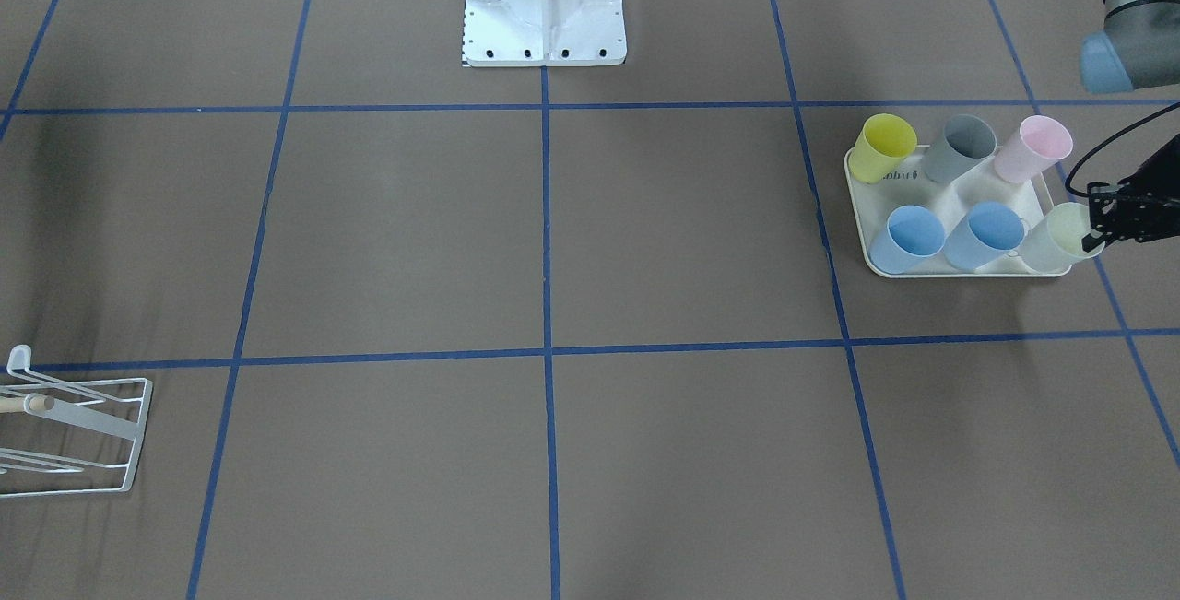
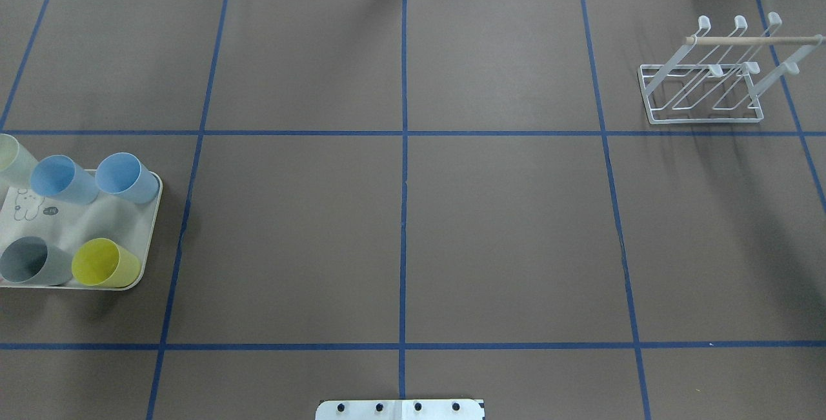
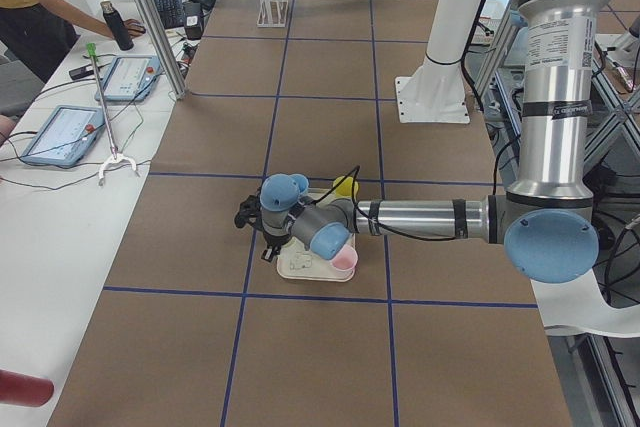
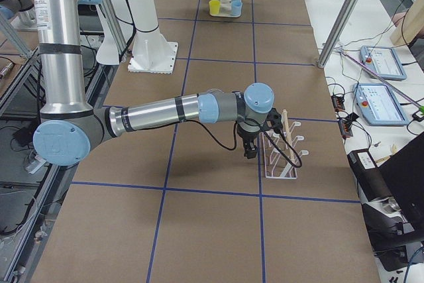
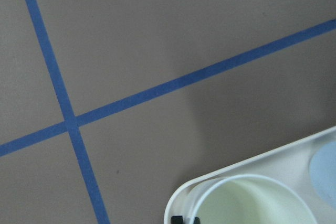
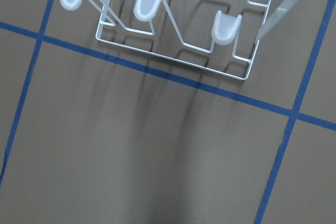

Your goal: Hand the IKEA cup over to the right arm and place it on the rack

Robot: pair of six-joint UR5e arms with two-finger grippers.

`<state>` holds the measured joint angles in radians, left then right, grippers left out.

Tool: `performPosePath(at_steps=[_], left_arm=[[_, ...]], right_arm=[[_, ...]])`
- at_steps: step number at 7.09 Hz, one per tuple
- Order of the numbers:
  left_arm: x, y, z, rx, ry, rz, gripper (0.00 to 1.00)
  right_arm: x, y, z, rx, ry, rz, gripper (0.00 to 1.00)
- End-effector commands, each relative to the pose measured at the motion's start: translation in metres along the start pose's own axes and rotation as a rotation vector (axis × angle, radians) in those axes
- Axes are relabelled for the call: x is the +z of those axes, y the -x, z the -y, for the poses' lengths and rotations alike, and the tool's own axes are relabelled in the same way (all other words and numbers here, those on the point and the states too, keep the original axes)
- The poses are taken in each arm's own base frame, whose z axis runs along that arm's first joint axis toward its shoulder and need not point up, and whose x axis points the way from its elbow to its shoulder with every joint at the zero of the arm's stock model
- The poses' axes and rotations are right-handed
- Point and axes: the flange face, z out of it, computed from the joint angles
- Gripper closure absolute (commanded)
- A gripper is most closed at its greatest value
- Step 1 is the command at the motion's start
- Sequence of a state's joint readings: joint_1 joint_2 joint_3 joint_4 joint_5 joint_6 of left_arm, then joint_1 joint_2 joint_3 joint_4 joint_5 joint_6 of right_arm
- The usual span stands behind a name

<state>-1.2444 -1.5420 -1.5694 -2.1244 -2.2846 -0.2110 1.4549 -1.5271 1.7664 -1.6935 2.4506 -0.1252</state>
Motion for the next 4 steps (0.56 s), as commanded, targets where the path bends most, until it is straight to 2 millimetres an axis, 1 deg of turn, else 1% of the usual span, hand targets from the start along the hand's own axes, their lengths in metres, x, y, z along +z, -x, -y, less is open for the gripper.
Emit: performPosePath(at_steps=[1,2,3,4], left_arm=[[-0.085,-0.021,0.027,-0.013,-0.004,0.095,1.0],[-0.106,-0.02,0.037,-0.029,-0.038,0.108,1.0],[-0.131,-0.042,0.065,-0.12,-0.077,0.101,1.0],[-0.166,-0.082,0.093,-0.255,-0.13,0.066,1.0]], right_arm=[[-0.011,0.013,0.017,0.013,-0.024,0.002,0.0],[-0.015,0.019,0.023,0.002,-0.032,0.004,0.0],[-0.017,0.03,0.034,-0.02,-0.039,0.01,0.0],[-0.025,0.045,0.047,0.024,-0.056,0.049,0.0]])
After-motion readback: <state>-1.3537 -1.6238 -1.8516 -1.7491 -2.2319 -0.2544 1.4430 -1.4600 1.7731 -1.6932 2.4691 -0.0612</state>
